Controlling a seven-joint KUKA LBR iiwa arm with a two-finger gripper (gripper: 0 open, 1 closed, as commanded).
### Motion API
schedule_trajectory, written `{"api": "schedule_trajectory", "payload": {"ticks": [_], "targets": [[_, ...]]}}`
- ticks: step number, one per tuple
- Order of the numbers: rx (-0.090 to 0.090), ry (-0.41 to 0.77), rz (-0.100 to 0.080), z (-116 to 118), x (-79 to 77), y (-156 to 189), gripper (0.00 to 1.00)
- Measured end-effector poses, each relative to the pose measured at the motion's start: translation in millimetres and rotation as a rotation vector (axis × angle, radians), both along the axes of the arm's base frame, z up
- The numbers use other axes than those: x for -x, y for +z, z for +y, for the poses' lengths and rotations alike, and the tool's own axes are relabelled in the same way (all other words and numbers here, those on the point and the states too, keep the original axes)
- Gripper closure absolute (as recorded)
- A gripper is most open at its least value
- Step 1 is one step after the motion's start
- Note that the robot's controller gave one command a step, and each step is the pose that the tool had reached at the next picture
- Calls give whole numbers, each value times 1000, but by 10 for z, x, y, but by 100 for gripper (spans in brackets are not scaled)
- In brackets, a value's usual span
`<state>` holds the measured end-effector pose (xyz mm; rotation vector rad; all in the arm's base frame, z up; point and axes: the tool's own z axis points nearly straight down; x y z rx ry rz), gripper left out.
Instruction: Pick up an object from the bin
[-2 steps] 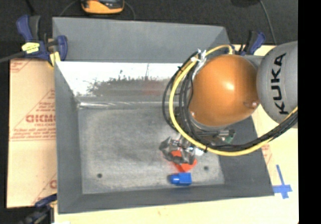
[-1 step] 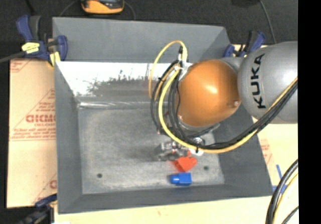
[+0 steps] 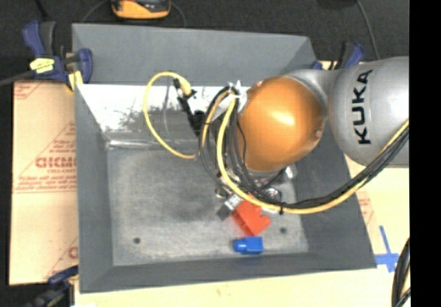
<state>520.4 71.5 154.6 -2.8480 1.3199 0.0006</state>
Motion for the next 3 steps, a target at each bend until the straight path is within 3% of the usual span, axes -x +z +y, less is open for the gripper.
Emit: {"api": "schedule_trajectory", "payload": {"ticks": [1, 2, 3], "targets": [[0, -5, 3, 0, 2, 4, 0], [3, 542, -5, -308, 31, -824, 0], [5, 537, -4, -311, 24, -811, 100]]}}
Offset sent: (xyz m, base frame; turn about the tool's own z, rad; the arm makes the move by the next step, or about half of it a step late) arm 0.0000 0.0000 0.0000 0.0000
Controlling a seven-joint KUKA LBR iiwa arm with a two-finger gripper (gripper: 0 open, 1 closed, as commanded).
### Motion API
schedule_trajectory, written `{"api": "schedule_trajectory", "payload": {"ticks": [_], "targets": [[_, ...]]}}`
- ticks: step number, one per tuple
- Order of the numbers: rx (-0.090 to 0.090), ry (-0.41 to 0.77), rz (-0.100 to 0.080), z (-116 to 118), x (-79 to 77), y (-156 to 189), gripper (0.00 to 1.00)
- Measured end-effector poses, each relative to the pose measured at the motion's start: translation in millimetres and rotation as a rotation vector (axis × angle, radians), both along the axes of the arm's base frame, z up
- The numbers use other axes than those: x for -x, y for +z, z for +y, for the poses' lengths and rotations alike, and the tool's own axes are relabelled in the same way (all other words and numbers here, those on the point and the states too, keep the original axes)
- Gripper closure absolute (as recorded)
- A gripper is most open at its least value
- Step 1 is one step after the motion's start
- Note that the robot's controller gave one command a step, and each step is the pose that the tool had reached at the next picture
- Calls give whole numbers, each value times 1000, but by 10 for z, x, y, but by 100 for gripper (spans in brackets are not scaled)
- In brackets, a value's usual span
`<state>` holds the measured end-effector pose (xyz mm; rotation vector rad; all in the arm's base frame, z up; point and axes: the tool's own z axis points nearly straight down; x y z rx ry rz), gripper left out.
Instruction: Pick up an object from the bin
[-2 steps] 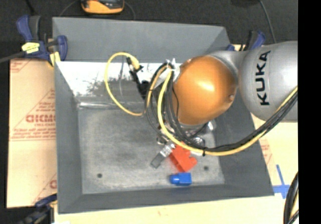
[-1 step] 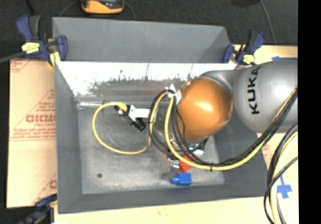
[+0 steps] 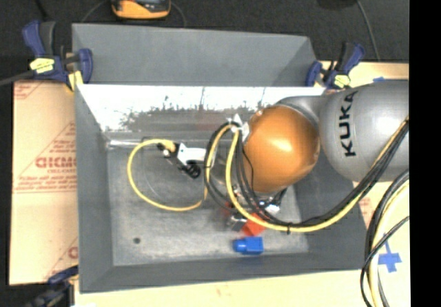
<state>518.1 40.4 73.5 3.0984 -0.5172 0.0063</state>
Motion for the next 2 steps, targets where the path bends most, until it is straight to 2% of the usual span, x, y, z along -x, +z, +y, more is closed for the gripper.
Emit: {"api": "schedule_trajectory", "payload": {"ticks": [1, 2], "targets": [[-3, 25, -3, 385, -169, 1100, 100], [0, 280, 1, 77, -192, 1817, 100]]}}
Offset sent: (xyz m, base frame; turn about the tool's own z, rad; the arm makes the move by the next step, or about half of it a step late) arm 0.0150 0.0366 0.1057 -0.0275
